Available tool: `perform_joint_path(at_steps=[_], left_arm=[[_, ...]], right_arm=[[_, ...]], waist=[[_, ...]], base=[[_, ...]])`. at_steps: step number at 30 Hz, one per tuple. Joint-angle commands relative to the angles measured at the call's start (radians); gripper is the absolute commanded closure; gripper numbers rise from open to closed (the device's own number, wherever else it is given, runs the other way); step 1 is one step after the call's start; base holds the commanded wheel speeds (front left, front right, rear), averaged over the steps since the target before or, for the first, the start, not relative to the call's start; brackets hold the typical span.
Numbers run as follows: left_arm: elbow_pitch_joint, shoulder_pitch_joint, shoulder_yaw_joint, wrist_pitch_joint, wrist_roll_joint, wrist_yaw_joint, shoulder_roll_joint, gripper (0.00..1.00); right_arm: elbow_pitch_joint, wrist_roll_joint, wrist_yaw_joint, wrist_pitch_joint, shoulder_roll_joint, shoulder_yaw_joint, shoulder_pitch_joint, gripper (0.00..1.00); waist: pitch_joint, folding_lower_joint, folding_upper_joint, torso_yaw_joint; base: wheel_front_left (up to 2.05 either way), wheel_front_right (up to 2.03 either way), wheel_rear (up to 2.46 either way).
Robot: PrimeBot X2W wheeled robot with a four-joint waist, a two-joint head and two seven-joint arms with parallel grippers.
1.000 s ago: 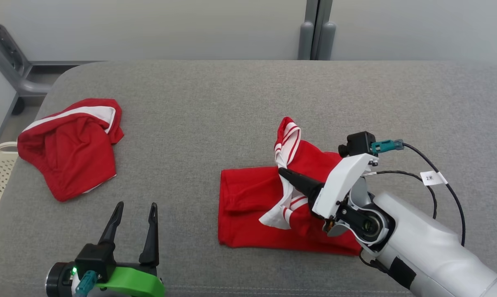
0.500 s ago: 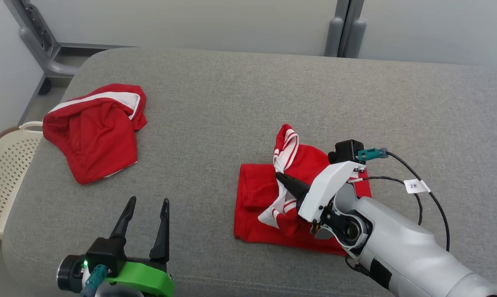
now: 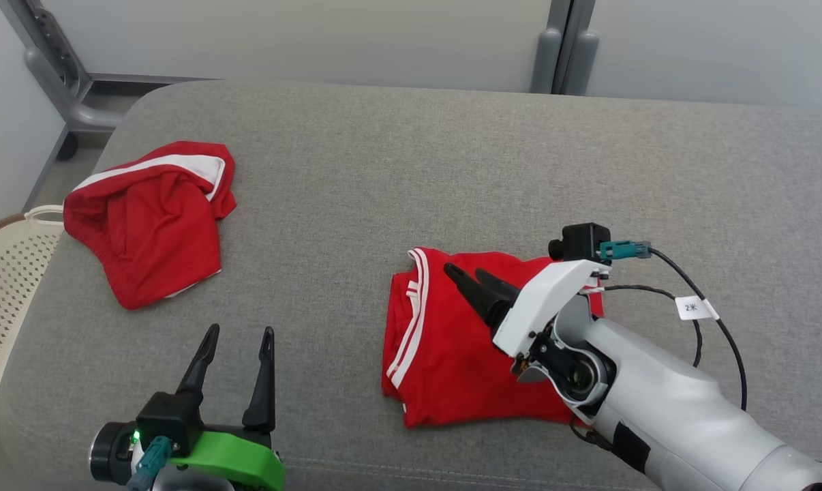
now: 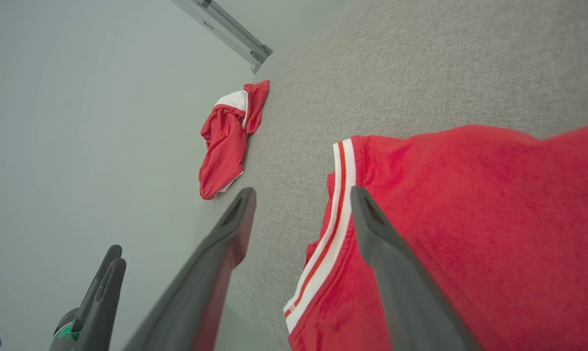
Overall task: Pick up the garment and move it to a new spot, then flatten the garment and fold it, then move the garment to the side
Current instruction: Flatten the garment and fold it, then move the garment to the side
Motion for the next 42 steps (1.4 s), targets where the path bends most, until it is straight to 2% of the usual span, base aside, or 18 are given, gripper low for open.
perform_joint_path(at_steps=[1, 6, 11, 12, 18, 23, 29, 34, 42], left_arm=[[-0.001, -0.003, 0.004, -0.001, 0.005, 0.003, 0.000, 0.00], [-0.008, 0.005, 0.006, -0.001, 0.007, 0.002, 0.000, 0.00], [-0.017, 0.017, 0.010, -0.001, 0.010, 0.005, 0.000, 0.00], [-0.021, 0.022, 0.012, -0.001, 0.011, 0.006, 0.000, 0.00], [-0.040, 0.033, 0.035, -0.001, 0.018, 0.013, 0.000, 0.00], [-0.056, 0.051, 0.070, -0.001, 0.028, 0.024, 0.002, 0.00], [-0.071, 0.063, 0.102, -0.001, 0.033, 0.034, 0.003, 0.00], [-0.079, 0.067, 0.110, -0.001, 0.034, 0.035, 0.002, 0.00], [-0.076, 0.062, 0.101, -0.001, 0.030, 0.034, 0.001, 0.00]], right_arm=[[-0.014, 0.002, 0.000, -0.017, -0.012, -0.003, -0.008, 0.00], [-0.075, -0.036, 0.000, -0.107, -0.066, 0.006, -0.008, 0.00], [-0.084, -0.122, 0.000, -0.194, -0.133, 0.046, 0.000, 0.00], [-0.069, -0.157, 0.000, -0.213, -0.163, 0.058, 0.008, 0.00], [0.012, -0.208, 0.000, -0.229, -0.215, 0.060, 0.034, 0.00], [0.097, -0.213, 0.000, -0.139, -0.220, 0.078, 0.022, 0.00], [0.130, -0.173, 0.000, -0.025, -0.207, 0.078, 0.004, 0.00], [0.160, -0.145, 0.000, 0.084, -0.202, 0.090, -0.016, 0.00], [0.230, -0.110, 0.000, 0.189, -0.183, 0.095, -0.038, 0.00]], waist=[[-0.004, 0.0000, 0.0000, -0.007], [-0.007, 0.0000, 0.0000, -0.022], [-0.012, 0.0000, 0.0000, -0.034], [-0.014, 0.0000, 0.0000, -0.038], [-0.021, 0.0000, 0.0000, -0.057], [-0.027, 0.0000, 0.0000, -0.075], [-0.029, 0.0000, 0.0000, -0.082], [-0.028, 0.0000, 0.0000, -0.077], [-0.018, 0.0000, 0.0000, -0.057]], base=[[0.00, 0.00, 0.00], [0.00, 0.00, 0.00], [0.00, 0.00, 0.00], [0.00, 0.00, 0.00], [0.00, 0.00, 0.00], [0.00, 0.00, 0.00], [0.00, 0.00, 0.00], [0.00, 0.00, 0.00], [0.00, 0.00, 0.00]])
